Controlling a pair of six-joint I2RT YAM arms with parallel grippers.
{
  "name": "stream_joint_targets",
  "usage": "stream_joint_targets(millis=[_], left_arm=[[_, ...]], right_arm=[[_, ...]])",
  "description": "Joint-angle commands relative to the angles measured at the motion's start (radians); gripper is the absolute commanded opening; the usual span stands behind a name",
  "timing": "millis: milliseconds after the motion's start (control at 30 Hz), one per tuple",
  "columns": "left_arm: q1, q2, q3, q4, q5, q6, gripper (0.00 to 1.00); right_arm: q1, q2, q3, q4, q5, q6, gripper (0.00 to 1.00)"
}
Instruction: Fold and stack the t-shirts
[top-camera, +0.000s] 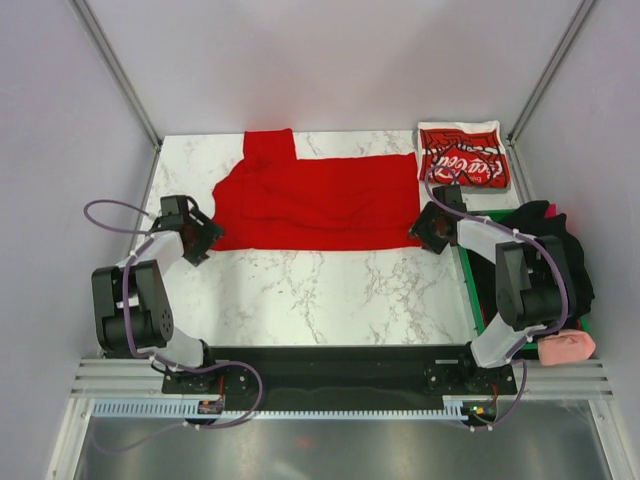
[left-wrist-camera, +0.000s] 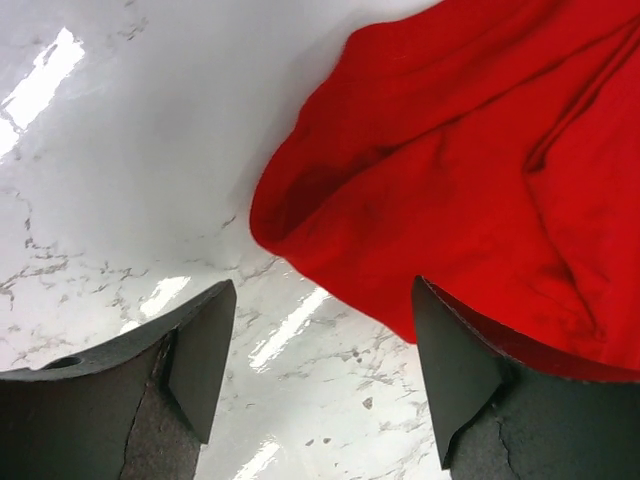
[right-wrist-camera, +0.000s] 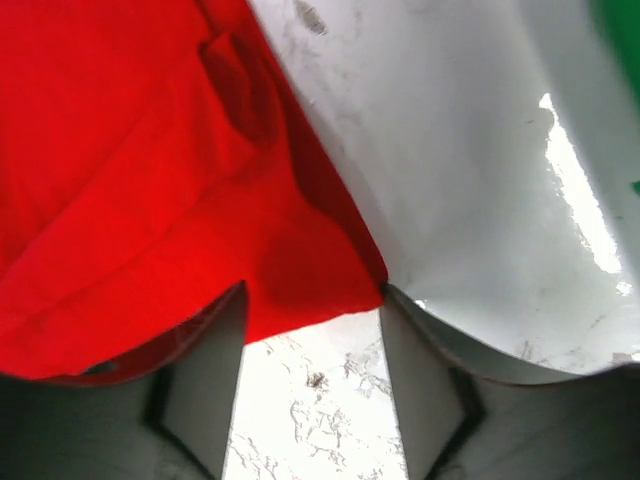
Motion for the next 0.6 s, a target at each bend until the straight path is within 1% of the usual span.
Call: stream_joint_targets(millis=[0, 133, 167, 200, 267, 300, 367, 400, 467, 500, 567], left_arm=[[0.005, -0.035, -0.034, 0.067, -0.068, -0.065, 0.78], [0.005, -0.008, -0.051, 0.091, -0.064, -0.088, 0.76], [0.005, 0.001, -0.054, 0.105, -0.061, -0.092, 0.75], [0.001, 0.018, -0.056, 0.113, -0.056, -0.099, 0.73], [0.003, 0.034, -0.059, 0.128, -0.051, -0.105, 0.7], [0.003, 0.04, -0.06, 0.139, -0.053, -0.11, 0.69], [0.001, 0.058, -0.062, 0.153, -0.059, -0.113, 0.67], [0.0, 0.063, -0.062, 0.157, -0.065, -0.116, 0.66], [-0.002, 0.086, -0.053, 0.176, -0.077, -0.121, 0.62], [-0.003, 0.096, -0.046, 0.177, -0.082, -0.127, 0.58], [-0.009, 0.129, -0.027, 0.182, -0.091, -0.133, 0.49]], right_arm=[[0.02, 0.054, -0.044, -0.037, -0.002, 0.009, 0.59], [0.022, 0.067, -0.039, -0.034, 0.015, 0.006, 0.49], [0.022, 0.07, -0.033, -0.035, 0.017, 0.002, 0.45], [0.02, 0.073, -0.03, -0.035, 0.017, 0.0, 0.35], [0.02, 0.073, -0.028, -0.037, 0.015, -0.006, 0.26], [0.022, 0.071, -0.028, -0.038, 0.017, -0.006, 0.18], [0.02, 0.07, -0.031, -0.037, 0.018, -0.011, 0.13], [0.02, 0.07, -0.033, -0.038, 0.015, -0.012, 0.07], [0.022, 0.077, -0.033, -0.037, 0.008, -0.017, 0.02], [0.02, 0.079, -0.031, -0.038, 0.006, -0.021, 0.0], [0.02, 0.083, -0.033, -0.038, 0.003, -0.026, 0.0]])
